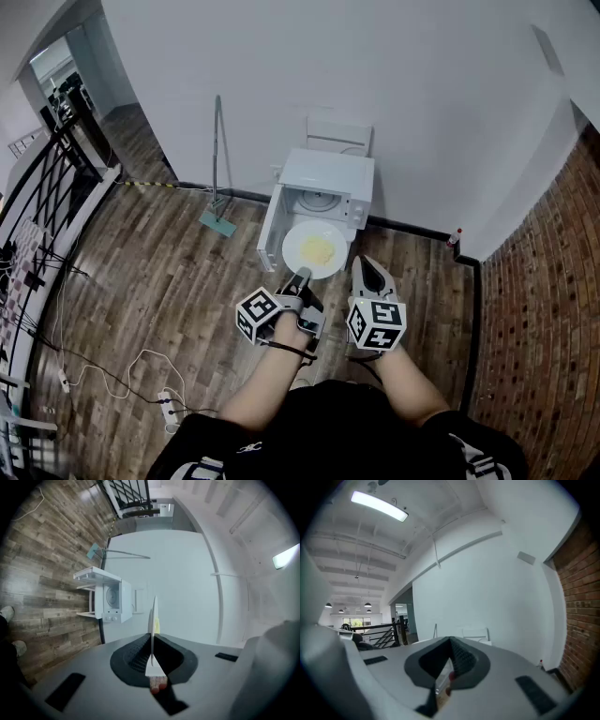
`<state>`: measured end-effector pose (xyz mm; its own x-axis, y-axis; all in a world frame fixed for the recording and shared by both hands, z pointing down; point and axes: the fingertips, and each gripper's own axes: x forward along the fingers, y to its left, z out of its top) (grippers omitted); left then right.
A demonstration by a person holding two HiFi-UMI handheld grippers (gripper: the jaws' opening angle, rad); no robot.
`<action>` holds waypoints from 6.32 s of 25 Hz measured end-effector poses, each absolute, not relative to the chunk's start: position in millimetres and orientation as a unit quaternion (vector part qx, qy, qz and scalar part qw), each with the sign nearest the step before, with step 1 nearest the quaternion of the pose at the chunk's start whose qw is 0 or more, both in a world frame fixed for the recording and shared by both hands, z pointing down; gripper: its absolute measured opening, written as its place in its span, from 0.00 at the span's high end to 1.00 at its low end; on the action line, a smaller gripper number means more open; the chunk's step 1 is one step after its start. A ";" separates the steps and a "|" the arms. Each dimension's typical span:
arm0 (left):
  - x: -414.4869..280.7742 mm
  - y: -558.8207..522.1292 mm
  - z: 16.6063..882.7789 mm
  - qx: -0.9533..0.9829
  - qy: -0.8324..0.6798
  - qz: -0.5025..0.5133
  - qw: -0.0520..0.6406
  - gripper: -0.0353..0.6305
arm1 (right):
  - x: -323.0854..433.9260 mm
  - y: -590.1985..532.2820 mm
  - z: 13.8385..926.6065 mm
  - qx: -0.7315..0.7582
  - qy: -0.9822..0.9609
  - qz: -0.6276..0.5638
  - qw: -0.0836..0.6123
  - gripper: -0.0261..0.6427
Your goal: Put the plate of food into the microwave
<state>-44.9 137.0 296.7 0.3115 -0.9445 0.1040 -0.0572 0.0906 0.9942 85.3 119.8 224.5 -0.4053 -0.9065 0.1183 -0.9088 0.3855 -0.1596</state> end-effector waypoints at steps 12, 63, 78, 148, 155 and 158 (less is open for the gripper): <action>-28.7 141.6 299.8 0.560 -0.445 -0.369 0.594 0.93 | 84.2 130.8 233.8 0.530 -0.840 0.112 0.008 0.94; -35.1 -155.6 338.5 0.545 -0.481 -0.365 0.582 0.93 | 79.8 -201.0 257.6 0.491 -0.864 0.109 0.013 0.94; -68.3 -211.0 360.8 0.525 -0.505 -0.384 0.568 0.93 | 47.6 -270.1 289.6 0.457 -0.879 0.128 0.040 0.94; -119.8 -483.0 795.3 0.565 -0.505 -0.282 0.589 0.92 | 1.1 -365.6 713.9 0.449 -0.889 0.083 0.003 0.94; -129.3 -487.0 796.0 0.598 -0.562 -0.191 0.538 0.92 | 1.3 -363.2 720.4 0.447 -0.890 0.087 0.009 0.94; -134.0 -486.3 799.2 0.627 -0.592 -0.117 0.493 0.87 | -1.7 -360.6 721.0 0.442 -0.893 0.086 0.012 0.94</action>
<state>-134.0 -486.3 799.2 0.2712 -0.8576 0.4371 -0.6267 0.1873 0.7564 -1.7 -360.6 721.0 -0.6086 -0.7875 0.0977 -0.7916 0.5942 -0.1424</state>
